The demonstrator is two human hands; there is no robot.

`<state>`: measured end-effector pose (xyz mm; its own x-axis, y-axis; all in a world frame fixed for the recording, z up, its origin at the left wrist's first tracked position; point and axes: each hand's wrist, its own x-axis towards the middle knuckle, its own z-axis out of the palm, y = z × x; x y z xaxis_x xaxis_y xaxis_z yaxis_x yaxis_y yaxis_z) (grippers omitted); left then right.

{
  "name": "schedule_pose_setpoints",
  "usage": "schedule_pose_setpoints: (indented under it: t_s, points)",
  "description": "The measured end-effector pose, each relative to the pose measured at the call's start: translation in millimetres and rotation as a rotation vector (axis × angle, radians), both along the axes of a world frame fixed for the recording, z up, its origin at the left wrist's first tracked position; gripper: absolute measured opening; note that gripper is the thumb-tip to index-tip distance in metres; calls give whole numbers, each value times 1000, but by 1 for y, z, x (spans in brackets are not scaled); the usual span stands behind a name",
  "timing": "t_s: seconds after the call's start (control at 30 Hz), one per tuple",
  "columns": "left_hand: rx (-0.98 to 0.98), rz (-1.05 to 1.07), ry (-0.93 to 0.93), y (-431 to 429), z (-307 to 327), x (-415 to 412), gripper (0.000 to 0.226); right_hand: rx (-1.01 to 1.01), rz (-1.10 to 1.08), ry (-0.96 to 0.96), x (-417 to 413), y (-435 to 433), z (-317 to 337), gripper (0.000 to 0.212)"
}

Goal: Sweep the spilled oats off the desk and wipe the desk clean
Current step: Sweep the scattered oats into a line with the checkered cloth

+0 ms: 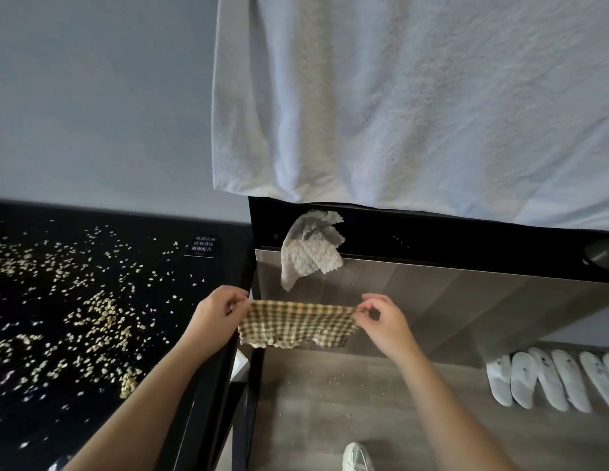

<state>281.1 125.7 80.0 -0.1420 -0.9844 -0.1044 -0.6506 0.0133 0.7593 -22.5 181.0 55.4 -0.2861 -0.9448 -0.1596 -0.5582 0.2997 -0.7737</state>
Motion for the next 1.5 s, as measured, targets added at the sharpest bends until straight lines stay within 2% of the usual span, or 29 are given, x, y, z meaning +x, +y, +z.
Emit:
schedule_pose_setpoints:
  t_s: [0.1,0.2,0.3,0.53,0.67,0.77,0.9,1.03,1.1,1.17,1.2,1.3,1.43,1.5]
  points:
    - [176,83,205,-1,6,6,16,41,-104,-389,12,4,14,13]
    - [261,211,376,1,12,-1,15,56,-187,-583,30,6,21,8]
    - [261,275,394,4,14,-13,13,46,-212,-579,52,9,26,4]
    - [316,161,528,35,24,-60,9,-11,-134,-614,106,10,39,5]
    - [371,221,683,39,37,-63,22,12,-41,-709,108,5,43,10]
    - [453,252,793,35,41,-55,27,63,80,-724,103,-2,40,21]
    - [506,209,777,28,37,-33,28,138,53,-786,108,-22,36,19]
    - [441,304,654,15,23,-2,23,251,72,-1008,122,-40,48,21]
    - [576,235,791,4,16,11,46,294,108,-1119,132,-54,57,24]
    - [744,120,995,-8,14,25,47,321,85,-1174,145,-70,59,28]
    - [757,83,1023,-16,14,34,43,342,47,-1191,152,-78,59,29]
    - [623,126,894,-43,8,69,40,437,-89,-1194,178,-99,49,25]
    - [560,14,787,-85,-2,130,49,564,-34,-1154,232,-111,28,47]
    - [555,-66,685,-104,-3,158,44,583,-19,-1141,260,-119,20,53]
